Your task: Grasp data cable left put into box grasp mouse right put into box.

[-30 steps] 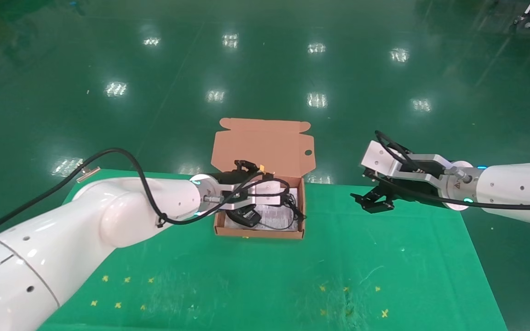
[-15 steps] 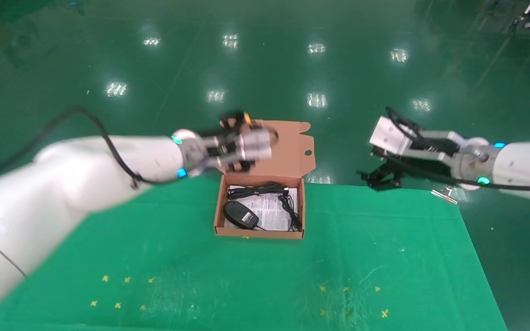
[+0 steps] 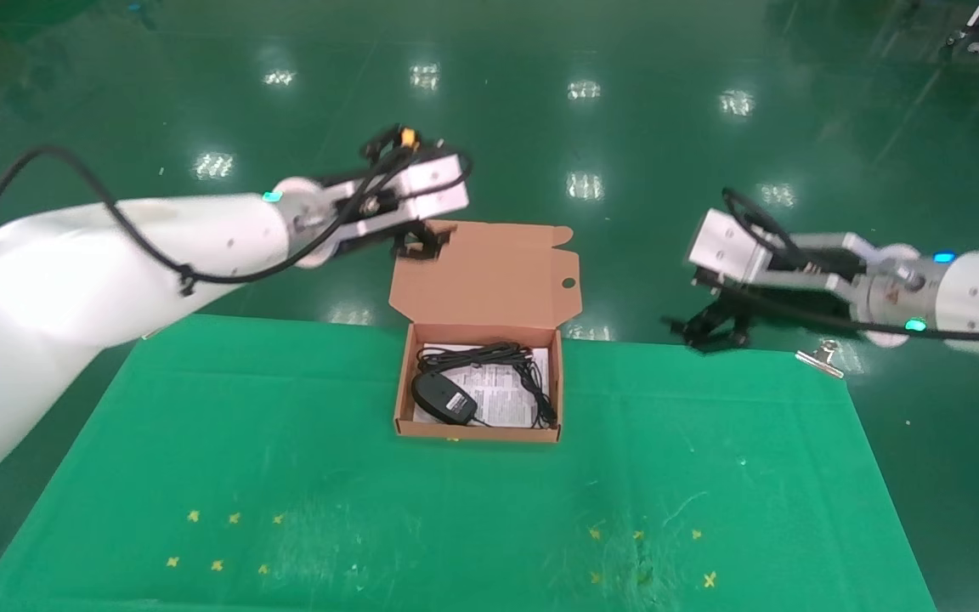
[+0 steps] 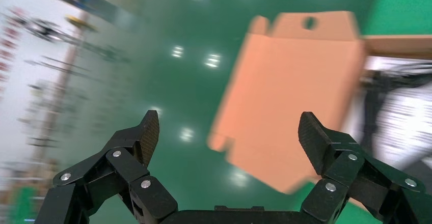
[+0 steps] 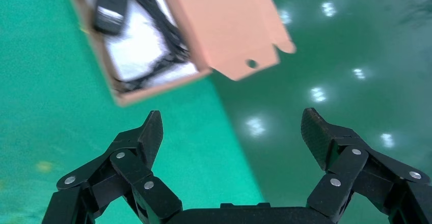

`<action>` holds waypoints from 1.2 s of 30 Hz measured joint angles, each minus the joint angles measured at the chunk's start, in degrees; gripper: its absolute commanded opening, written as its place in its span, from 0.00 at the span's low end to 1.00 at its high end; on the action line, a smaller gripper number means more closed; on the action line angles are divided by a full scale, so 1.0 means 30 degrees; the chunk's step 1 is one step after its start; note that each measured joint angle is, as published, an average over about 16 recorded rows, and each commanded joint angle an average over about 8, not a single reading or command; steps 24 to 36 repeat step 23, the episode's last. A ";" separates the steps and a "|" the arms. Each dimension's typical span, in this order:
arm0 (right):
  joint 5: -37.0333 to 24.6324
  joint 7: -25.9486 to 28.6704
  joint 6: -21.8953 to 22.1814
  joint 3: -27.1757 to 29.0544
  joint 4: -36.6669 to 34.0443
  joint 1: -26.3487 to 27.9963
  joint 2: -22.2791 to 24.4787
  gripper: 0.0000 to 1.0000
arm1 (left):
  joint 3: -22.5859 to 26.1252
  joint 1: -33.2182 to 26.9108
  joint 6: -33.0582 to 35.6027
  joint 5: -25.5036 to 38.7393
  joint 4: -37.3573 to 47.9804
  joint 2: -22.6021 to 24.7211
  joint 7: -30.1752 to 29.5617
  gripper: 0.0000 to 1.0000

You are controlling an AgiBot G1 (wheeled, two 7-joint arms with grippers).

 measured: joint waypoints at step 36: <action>0.4716 -0.1776 -0.5213 0.6382 0.0777 -0.4227 0.0769 1.00 | -0.4391 0.3318 0.5904 -0.6838 -0.2638 -0.3603 0.0727 1.00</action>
